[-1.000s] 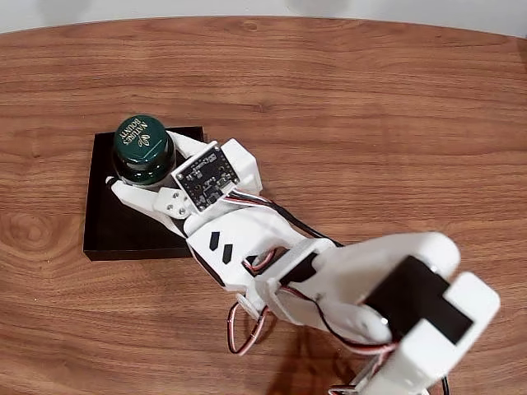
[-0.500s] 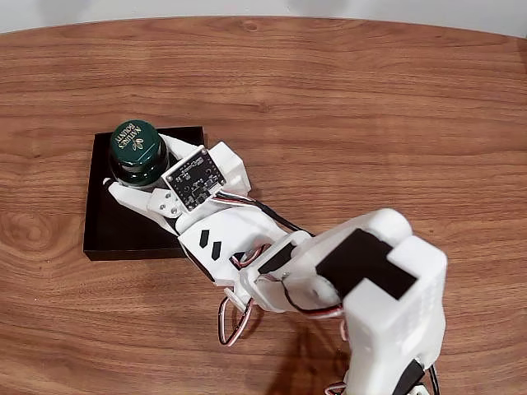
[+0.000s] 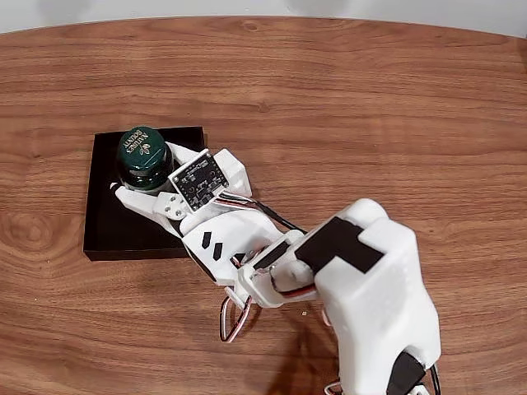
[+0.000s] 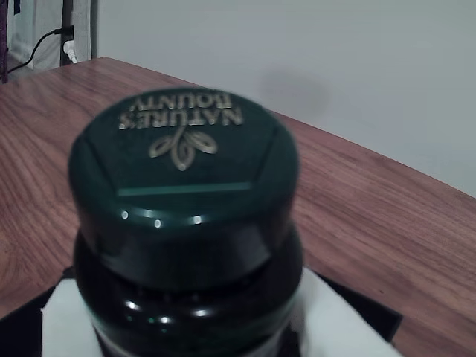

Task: Pick up the pill bottle and place it in the black box.

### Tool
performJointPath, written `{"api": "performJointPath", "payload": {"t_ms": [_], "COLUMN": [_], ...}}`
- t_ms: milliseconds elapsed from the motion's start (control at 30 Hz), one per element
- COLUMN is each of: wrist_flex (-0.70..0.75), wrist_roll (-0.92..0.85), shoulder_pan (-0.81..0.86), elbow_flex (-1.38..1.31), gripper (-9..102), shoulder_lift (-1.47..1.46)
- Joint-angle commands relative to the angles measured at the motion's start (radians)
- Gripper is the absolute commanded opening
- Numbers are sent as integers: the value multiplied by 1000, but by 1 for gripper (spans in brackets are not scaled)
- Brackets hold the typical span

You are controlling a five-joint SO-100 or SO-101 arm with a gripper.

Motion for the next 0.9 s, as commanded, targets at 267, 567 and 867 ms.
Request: {"api": "performJointPath", "payload": {"t_ms": [267, 567, 867], "wrist_flex": [-81, -81, -69], "wrist_roll": [-29, -5, -3], "shoulder_pan": [18, 32, 48], "elbow_flex": [9, 115, 204], "gripper": [33, 38, 38], "shoulder_lift": [38, 112, 218]}}
